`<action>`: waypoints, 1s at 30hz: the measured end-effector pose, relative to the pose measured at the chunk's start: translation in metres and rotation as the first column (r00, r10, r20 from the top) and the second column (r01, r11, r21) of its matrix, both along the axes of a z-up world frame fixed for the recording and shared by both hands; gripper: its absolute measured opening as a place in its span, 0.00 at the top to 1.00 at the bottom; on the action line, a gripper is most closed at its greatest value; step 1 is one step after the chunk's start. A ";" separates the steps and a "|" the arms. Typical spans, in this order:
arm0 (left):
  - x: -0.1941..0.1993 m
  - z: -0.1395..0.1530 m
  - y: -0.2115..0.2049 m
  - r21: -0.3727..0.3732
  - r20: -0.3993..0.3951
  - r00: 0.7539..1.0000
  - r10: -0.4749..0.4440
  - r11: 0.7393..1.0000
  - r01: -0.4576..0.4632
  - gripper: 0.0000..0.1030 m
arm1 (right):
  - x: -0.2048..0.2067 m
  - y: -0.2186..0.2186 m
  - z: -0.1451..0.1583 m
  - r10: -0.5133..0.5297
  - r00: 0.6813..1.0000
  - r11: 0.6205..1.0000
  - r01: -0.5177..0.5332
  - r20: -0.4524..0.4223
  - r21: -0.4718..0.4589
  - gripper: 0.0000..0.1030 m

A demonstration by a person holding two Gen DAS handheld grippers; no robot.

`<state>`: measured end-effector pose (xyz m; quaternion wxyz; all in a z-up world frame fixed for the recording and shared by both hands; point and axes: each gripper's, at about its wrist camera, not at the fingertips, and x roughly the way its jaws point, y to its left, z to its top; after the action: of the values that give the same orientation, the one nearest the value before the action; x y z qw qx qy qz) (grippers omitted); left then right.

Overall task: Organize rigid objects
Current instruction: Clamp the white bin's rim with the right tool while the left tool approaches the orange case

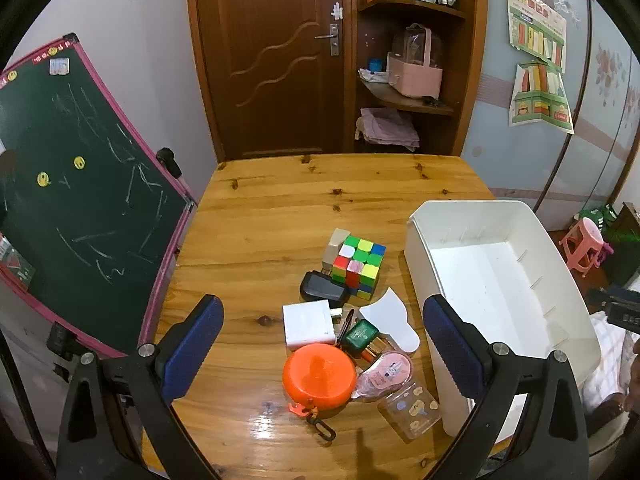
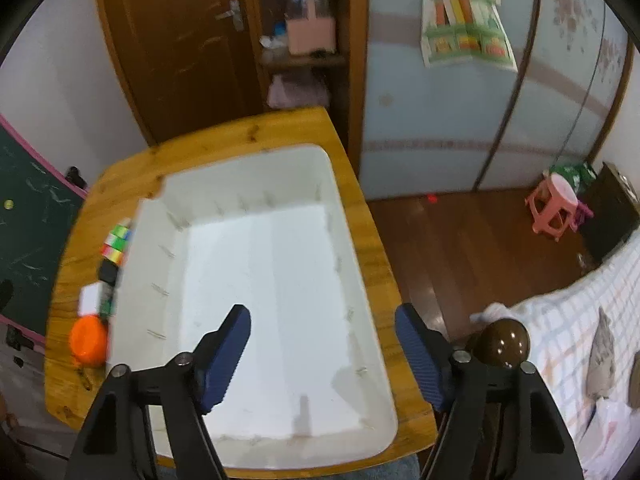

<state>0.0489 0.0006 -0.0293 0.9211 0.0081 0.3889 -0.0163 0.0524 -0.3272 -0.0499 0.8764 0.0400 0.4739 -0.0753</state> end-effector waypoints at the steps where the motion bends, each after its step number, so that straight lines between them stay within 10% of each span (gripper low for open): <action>1: 0.002 -0.002 0.000 -0.002 -0.009 1.000 -0.001 1.000 0.001 0.03 | 0.003 -0.004 -0.007 -0.005 1.000 1.000 0.005 -0.015 -0.007 0.32; 23: 0.031 -0.060 0.016 -0.164 -0.259 0.966 -0.015 0.986 -0.029 0.03 | 0.038 -0.041 -0.073 -0.038 0.976 0.991 0.065 -0.213 0.118 0.91; 30: 0.033 -0.067 0.022 -0.186 -0.295 0.956 0.007 0.980 -0.064 0.14 | 0.039 -0.044 -0.073 -0.025 0.978 0.987 0.057 -0.206 0.151 0.93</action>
<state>0.0824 0.0226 -0.0961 0.8499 -0.0912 0.5176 -0.0386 0.0909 -0.3711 -0.1233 0.8157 0.1103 0.5647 -0.0599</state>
